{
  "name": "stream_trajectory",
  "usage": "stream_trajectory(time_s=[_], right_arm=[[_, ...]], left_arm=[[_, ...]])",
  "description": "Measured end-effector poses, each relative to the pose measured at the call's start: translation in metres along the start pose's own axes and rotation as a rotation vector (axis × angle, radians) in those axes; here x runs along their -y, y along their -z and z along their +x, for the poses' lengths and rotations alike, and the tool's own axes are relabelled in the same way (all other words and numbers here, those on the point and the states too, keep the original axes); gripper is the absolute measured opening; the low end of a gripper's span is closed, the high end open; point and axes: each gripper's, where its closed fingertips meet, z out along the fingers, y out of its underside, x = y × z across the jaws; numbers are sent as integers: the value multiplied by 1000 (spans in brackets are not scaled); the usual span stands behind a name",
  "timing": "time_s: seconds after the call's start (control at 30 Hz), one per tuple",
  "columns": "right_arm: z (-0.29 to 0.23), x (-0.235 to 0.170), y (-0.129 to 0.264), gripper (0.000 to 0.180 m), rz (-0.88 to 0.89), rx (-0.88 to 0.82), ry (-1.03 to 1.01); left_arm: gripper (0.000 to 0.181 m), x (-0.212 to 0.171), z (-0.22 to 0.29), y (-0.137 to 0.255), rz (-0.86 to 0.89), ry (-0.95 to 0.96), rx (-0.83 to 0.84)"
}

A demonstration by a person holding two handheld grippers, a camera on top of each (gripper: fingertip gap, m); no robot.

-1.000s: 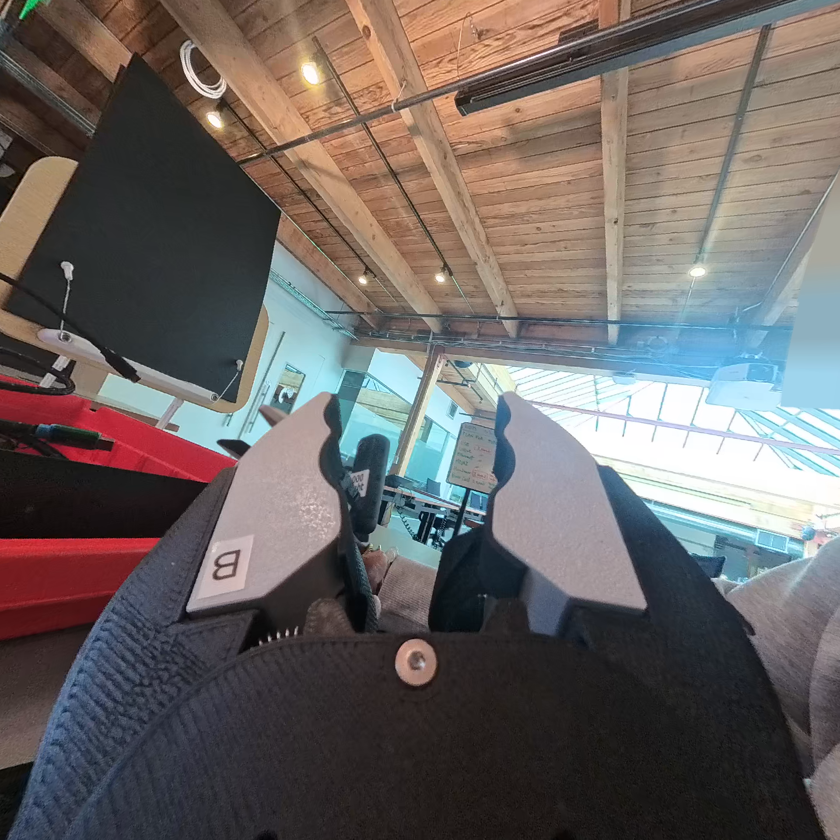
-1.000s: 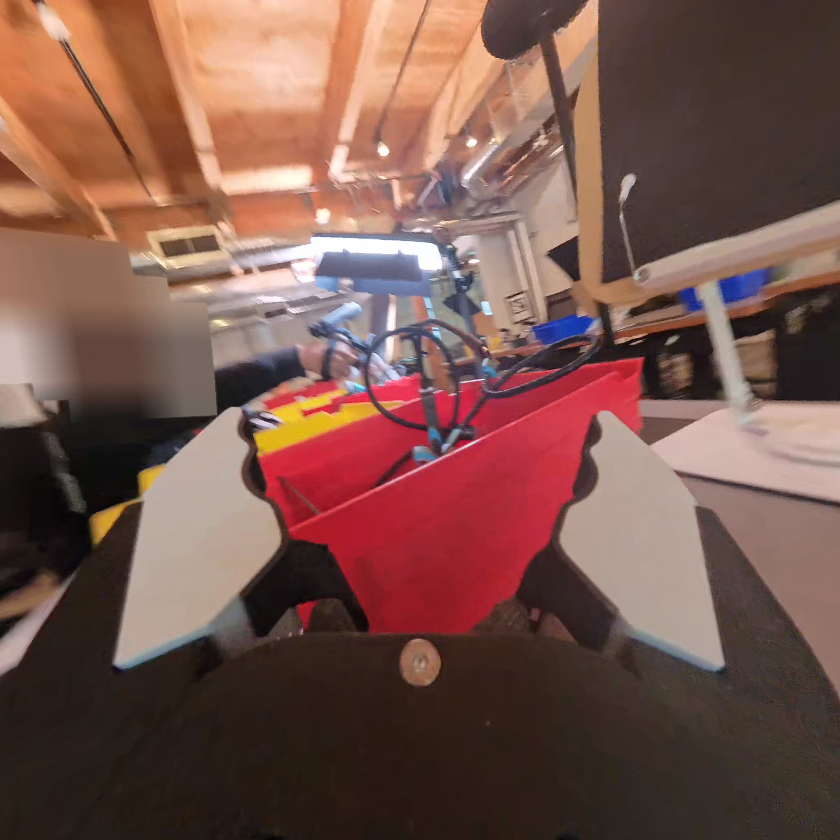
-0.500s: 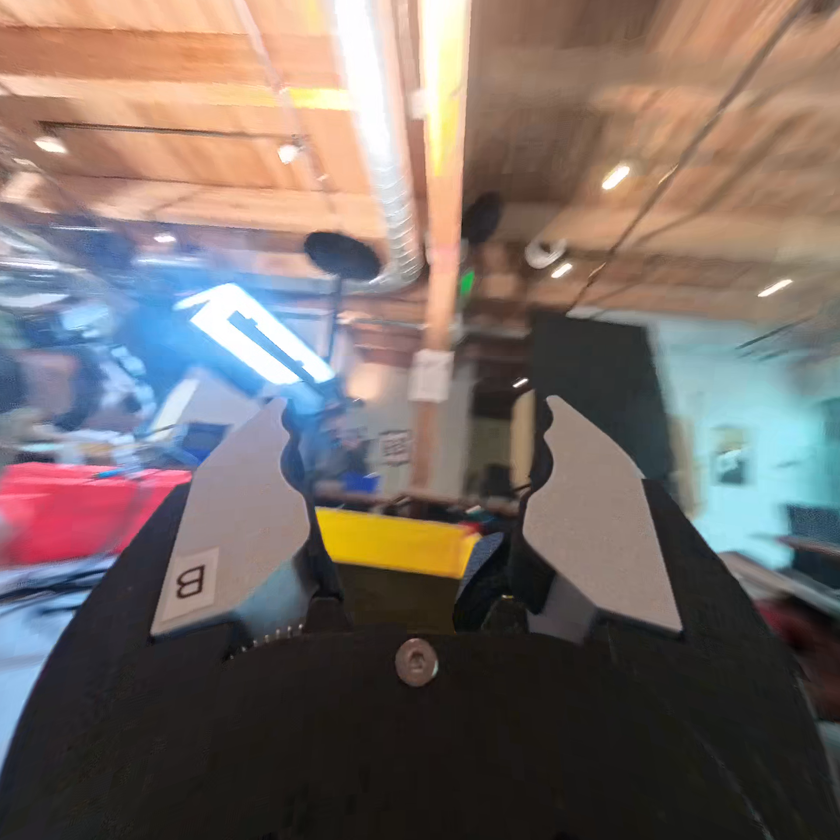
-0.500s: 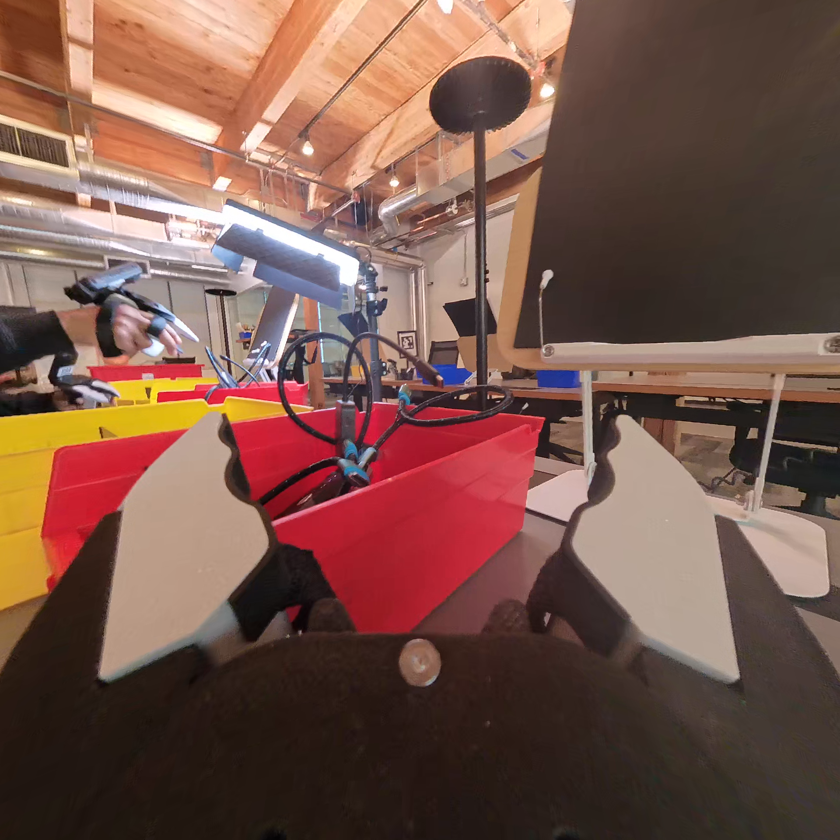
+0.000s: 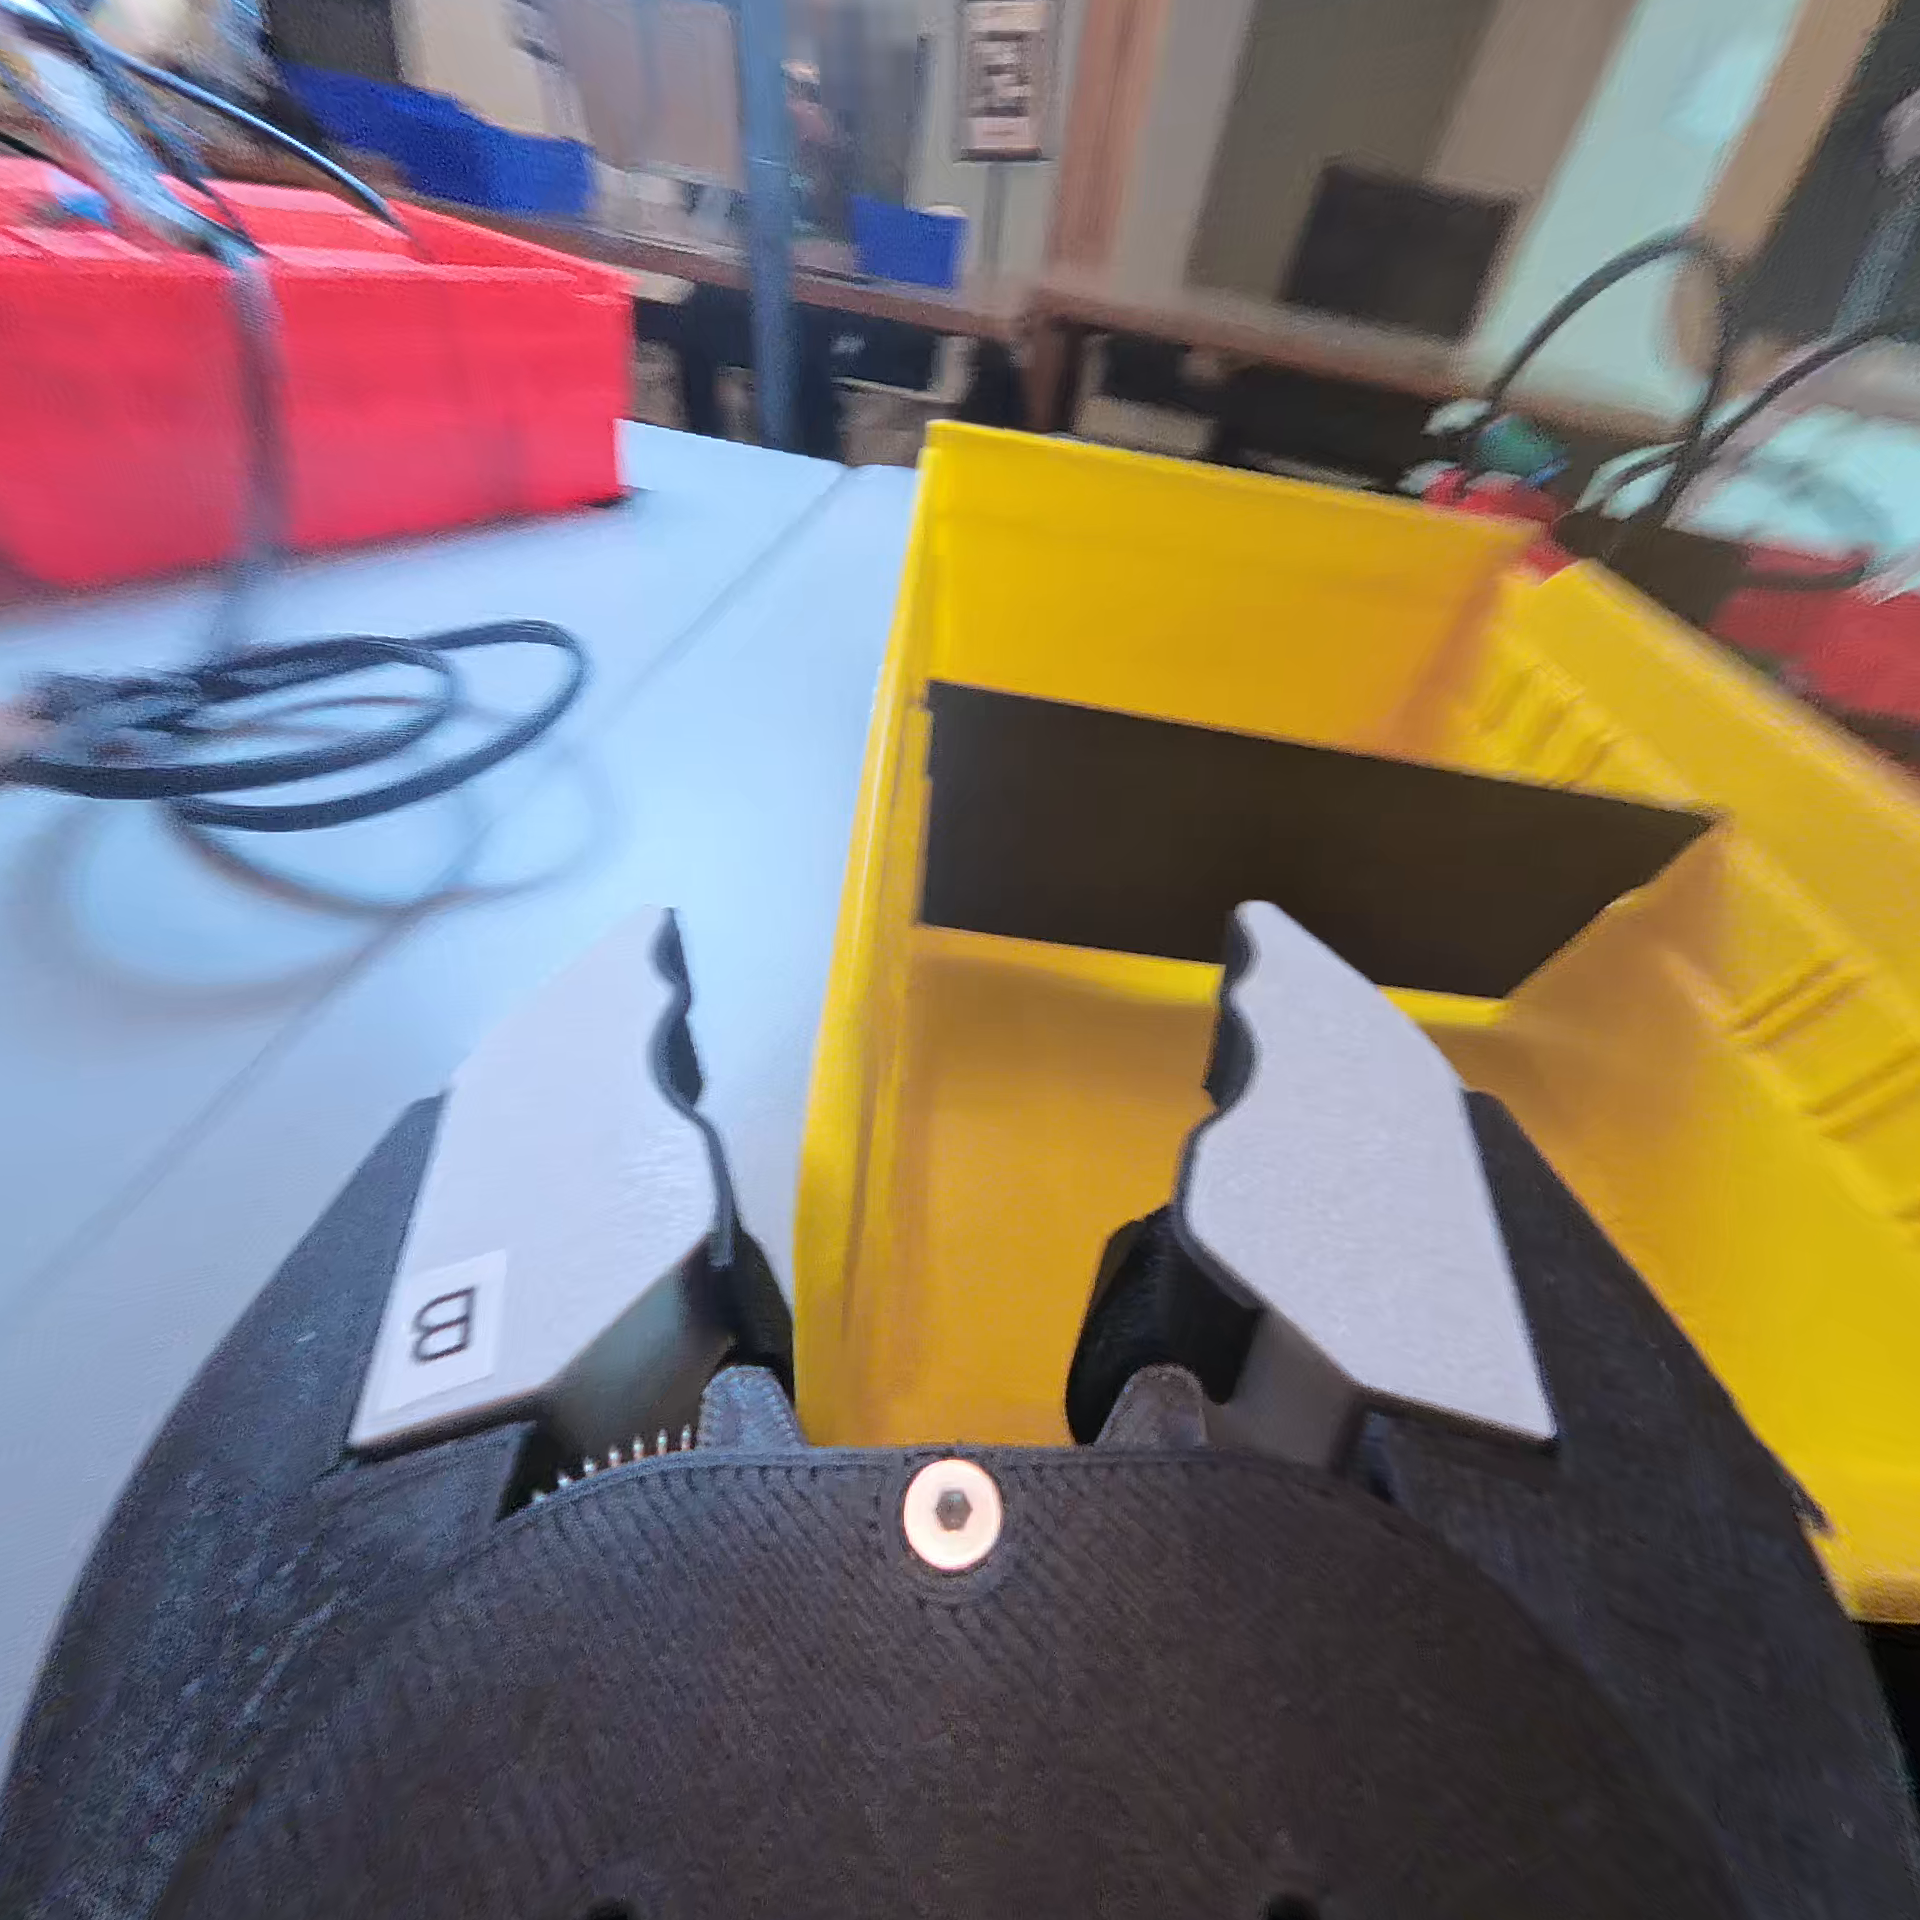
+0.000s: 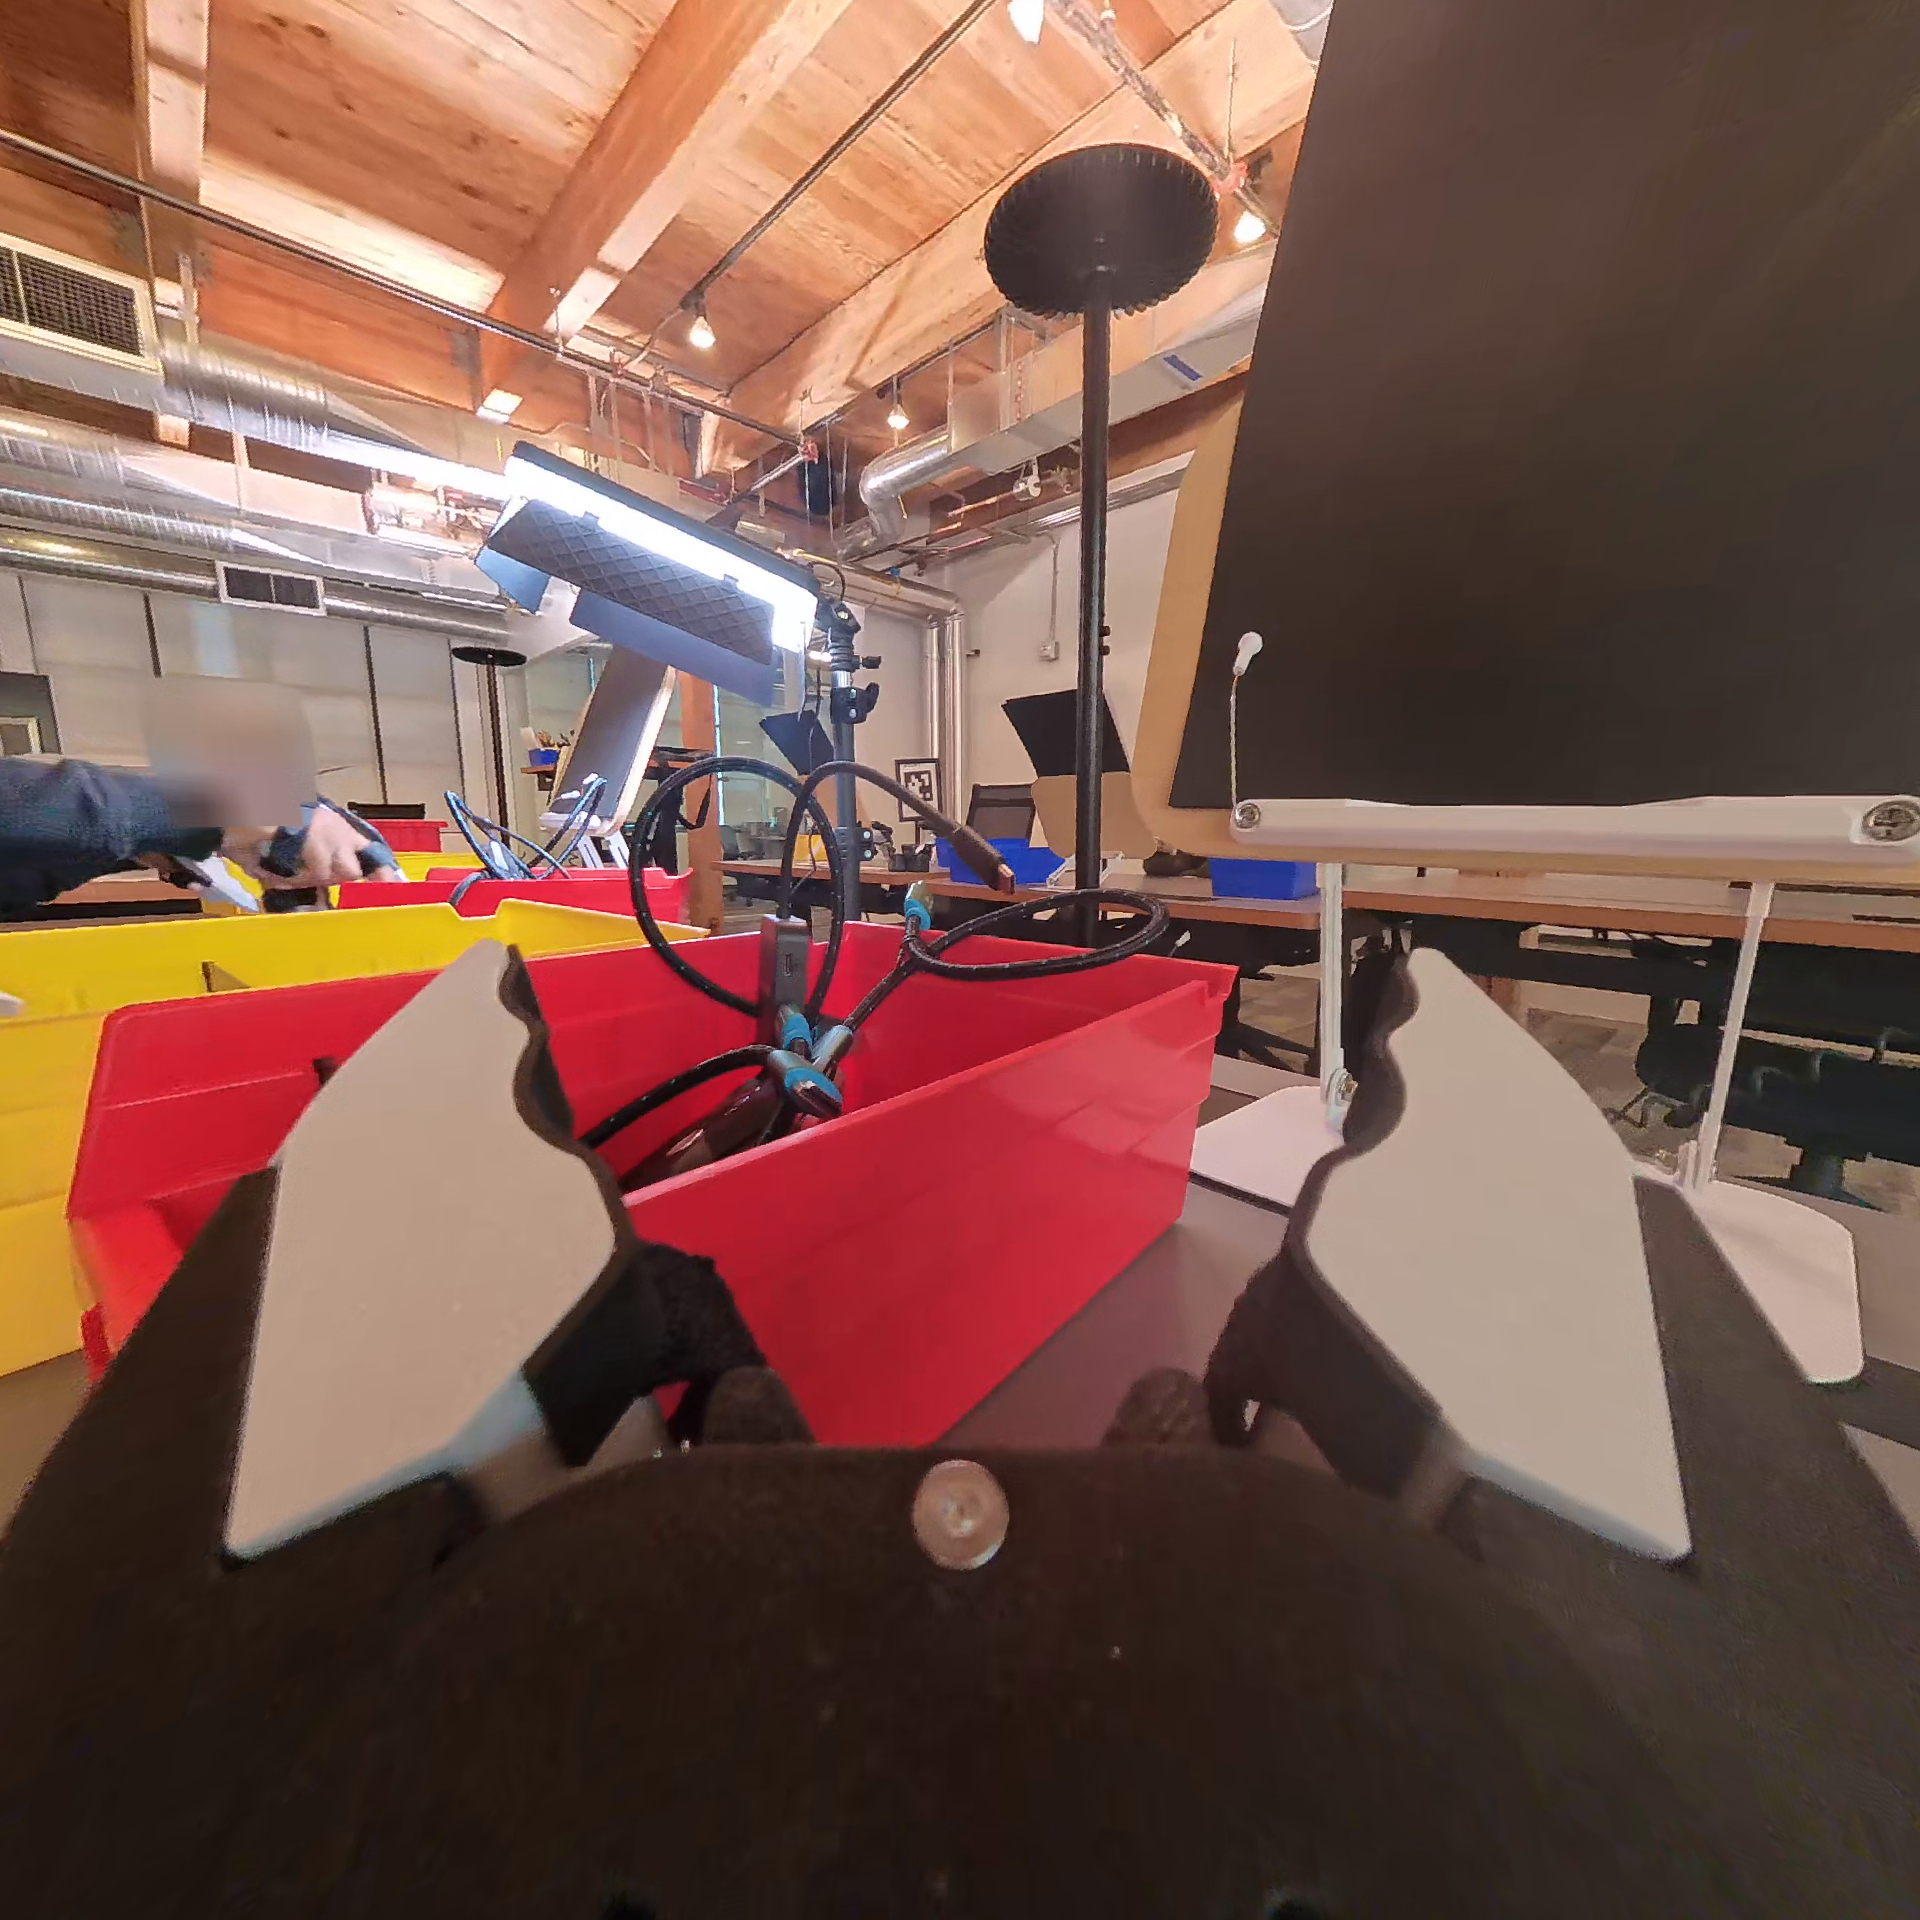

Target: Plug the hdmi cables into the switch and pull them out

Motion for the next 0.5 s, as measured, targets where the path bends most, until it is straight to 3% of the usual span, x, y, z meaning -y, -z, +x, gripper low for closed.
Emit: stream_trajectory(time_s=[0.1,0.2,0.3,0.37,0.5], right_arm=[[-1,-2,-1,146,-8,10,-6],[-3,-3,-1,146,-13,20,-20],[-3,-4,-1,146,-22,19,-23],[-2,-4,-1,145,-22,19,-24],[-1,-6,-2,145,-29,15,-24]], left_arm=[[68,2,-3,-2,14,99,-48],[28,6,-11,4,66,220,-81],[7,5,-10,4,37,83,-65],[4,8,-8,6,60,-94,21],[1,23,-14,26,198,-110,93]])
